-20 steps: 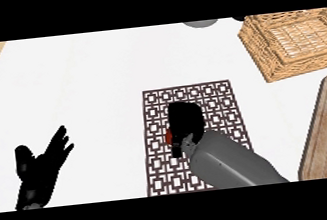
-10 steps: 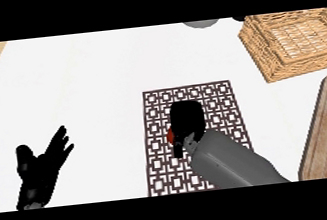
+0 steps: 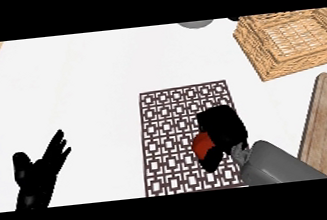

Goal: Pick the bell pepper from the placemat and place it in the basket

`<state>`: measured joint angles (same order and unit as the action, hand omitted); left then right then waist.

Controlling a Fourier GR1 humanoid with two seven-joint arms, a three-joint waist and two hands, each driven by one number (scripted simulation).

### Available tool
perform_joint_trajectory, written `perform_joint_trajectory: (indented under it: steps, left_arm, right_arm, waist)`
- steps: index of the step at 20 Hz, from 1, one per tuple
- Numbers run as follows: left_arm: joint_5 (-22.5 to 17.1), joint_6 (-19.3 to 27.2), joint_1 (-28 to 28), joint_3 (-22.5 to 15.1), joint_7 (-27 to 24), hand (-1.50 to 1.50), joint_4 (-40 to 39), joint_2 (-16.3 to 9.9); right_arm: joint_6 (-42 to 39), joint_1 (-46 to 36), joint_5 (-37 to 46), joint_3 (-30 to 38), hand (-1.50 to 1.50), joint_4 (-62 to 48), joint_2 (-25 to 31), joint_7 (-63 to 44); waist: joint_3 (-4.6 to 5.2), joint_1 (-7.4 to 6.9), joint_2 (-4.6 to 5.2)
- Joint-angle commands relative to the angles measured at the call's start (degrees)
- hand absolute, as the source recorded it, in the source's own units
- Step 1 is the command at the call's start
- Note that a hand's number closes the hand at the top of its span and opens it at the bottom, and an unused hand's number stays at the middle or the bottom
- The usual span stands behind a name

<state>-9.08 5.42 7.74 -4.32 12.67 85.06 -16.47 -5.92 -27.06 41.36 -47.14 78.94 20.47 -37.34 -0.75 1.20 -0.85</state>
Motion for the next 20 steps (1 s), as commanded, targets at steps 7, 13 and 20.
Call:
perform_joint_trajectory:
  steps: [7,13,20]
  left_arm:
    - [-0.93,-0.54,2.91,1.17,1.65,0.00,-0.92,-0.62]
    - [-0.86,-1.10,3.47,1.01,1.57,0.00,-2.20,-0.20]
    - [1.58,0.10,0.76,-0.70,3.84,0.00,-2.56,0.80]
  right_arm:
    - [16.36,6.89,-17.10,19.85,1.50,21.12,-0.52,9.97]
    - [12.56,5.08,-26.13,34.91,1.50,35.47,7.07,6.09]
    - [6.37,-3.77,-33.54,50.96,1.50,34.83,15.32,-6.33]
  waist:
    - [0.43,1.74,0.42]
    - [0.74,1.08,0.41]
    - [0.79,-0.43,0.71]
